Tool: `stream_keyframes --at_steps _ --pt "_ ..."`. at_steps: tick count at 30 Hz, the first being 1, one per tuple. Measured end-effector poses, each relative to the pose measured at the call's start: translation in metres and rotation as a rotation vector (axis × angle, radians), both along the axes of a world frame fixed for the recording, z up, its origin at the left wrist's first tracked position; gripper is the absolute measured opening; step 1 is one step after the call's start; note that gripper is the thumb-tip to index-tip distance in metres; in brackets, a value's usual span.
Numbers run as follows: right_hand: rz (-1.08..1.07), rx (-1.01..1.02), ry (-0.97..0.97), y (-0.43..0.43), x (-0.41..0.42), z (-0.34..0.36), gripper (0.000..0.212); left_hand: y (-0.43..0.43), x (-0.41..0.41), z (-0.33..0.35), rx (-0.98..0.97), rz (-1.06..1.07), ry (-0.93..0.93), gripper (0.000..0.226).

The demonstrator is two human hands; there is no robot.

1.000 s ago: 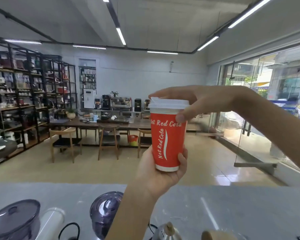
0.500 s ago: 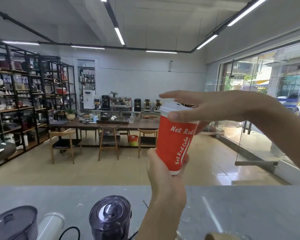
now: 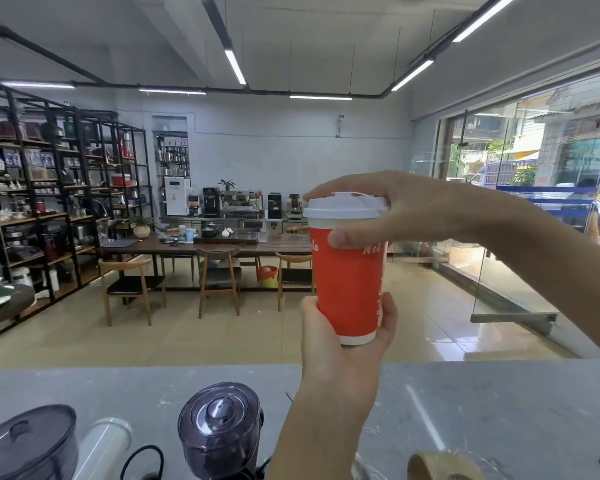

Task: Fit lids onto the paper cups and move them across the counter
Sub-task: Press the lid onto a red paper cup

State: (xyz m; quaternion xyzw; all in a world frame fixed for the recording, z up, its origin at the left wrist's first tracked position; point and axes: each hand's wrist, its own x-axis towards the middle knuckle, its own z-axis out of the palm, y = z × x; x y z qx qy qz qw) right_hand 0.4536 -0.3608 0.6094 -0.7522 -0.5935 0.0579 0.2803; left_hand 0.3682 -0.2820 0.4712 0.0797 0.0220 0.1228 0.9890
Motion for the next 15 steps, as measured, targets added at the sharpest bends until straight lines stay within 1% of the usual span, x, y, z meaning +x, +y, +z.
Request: stream_keyframes --at_steps 1,3,6,11,13,15 --pt "0.028 -0.014 -0.009 -0.002 0.0 0.0 0.063 0.003 -0.002 -0.001 -0.05 -0.107 -0.014 0.026" --pt "0.073 -0.036 -0.003 -0.005 0.001 0.001 0.06 0.005 -0.012 0.001 -0.156 -0.297 -0.045 0.037" --pt "0.117 -0.017 0.026 -0.012 0.004 0.0 0.056 0.007 -0.023 0.003 -0.203 -0.43 -0.051 0.051" --pt "0.151 0.036 0.106 -0.019 0.003 -0.002 0.057 0.009 -0.026 0.002 -0.182 -0.41 -0.069 0.054" --pt "0.152 0.035 0.107 -0.019 0.001 -0.003 0.06 0.005 -0.026 0.002 -0.133 -0.308 -0.055 0.054" --pt "0.153 0.066 0.095 -0.018 -0.001 -0.004 0.069 0.001 -0.023 0.001 -0.074 -0.16 -0.044 0.051"
